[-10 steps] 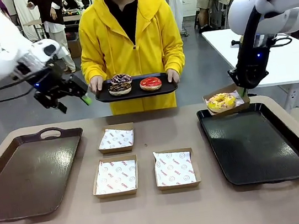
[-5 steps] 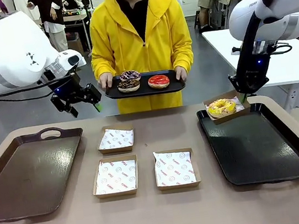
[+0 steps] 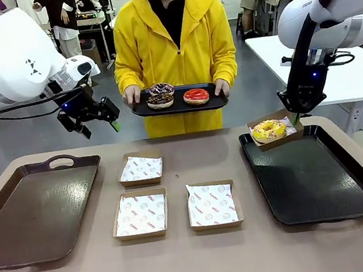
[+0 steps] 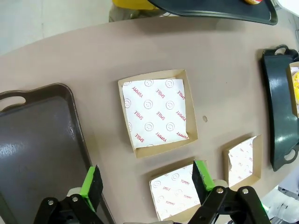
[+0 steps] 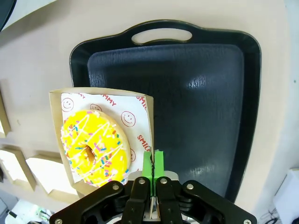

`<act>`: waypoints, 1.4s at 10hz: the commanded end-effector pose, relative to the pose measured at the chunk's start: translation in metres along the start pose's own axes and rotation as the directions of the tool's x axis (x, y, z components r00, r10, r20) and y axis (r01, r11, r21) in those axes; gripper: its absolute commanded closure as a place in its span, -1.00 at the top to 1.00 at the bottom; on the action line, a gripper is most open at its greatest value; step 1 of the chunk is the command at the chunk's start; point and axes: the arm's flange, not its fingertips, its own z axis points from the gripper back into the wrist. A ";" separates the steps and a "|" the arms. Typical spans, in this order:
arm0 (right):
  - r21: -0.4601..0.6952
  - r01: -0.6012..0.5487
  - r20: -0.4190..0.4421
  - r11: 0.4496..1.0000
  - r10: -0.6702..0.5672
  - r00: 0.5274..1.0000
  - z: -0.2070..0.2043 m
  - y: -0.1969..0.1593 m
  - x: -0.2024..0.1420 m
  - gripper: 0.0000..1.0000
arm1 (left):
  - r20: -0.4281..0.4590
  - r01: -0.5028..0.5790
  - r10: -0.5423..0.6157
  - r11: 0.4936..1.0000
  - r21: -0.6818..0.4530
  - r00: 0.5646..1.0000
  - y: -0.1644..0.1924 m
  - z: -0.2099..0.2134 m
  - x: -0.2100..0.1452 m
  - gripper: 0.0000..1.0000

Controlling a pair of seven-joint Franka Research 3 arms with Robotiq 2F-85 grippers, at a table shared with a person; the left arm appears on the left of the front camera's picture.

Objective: Individually package the donuts and arrange them on the tray.
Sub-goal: Place the picked Paper togo box on the Handle tray while simultaneously picking up another Paper togo box from the table with the other hand.

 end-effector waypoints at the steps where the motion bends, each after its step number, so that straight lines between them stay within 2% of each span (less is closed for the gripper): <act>1: -0.003 -0.003 0.005 1.000 0.003 1.000 0.002 0.001 0.001 -0.97 | 0.003 0.002 -0.002 1.000 0.004 1.000 0.001 0.000 -0.006 1.00; 4: 0.000 0.000 0.000 1.000 0.000 1.000 0.000 0.000 0.000 -0.97 | 0.003 0.002 -0.002 1.000 0.004 1.000 0.001 0.000 -0.006 1.00; 5: -0.016 -0.005 0.030 1.000 0.005 1.000 -0.006 -0.006 -0.008 -0.97 | -0.003 0.000 0.000 1.000 0.000 1.000 0.000 -0.001 -0.001 1.00; 7: -0.030 -0.031 0.040 0.999 0.032 0.999 -0.009 -0.018 -0.015 -0.97 | -0.079 -0.020 0.021 1.000 0.018 0.997 -0.008 -0.008 0.007 1.00; 10: -0.032 -0.056 0.012 0.998 0.057 0.998 -0.026 -0.024 -0.011 -0.97 | -0.184 -0.035 0.060 0.990 0.136 0.981 -0.015 -0.032 0.027 1.00; 14: -0.005 -0.108 0.006 0.994 0.109 0.994 -0.052 -0.021 0.009 -0.97 | -0.230 -0.061 0.105 0.980 0.190 0.968 -0.016 -0.078 0.056 1.00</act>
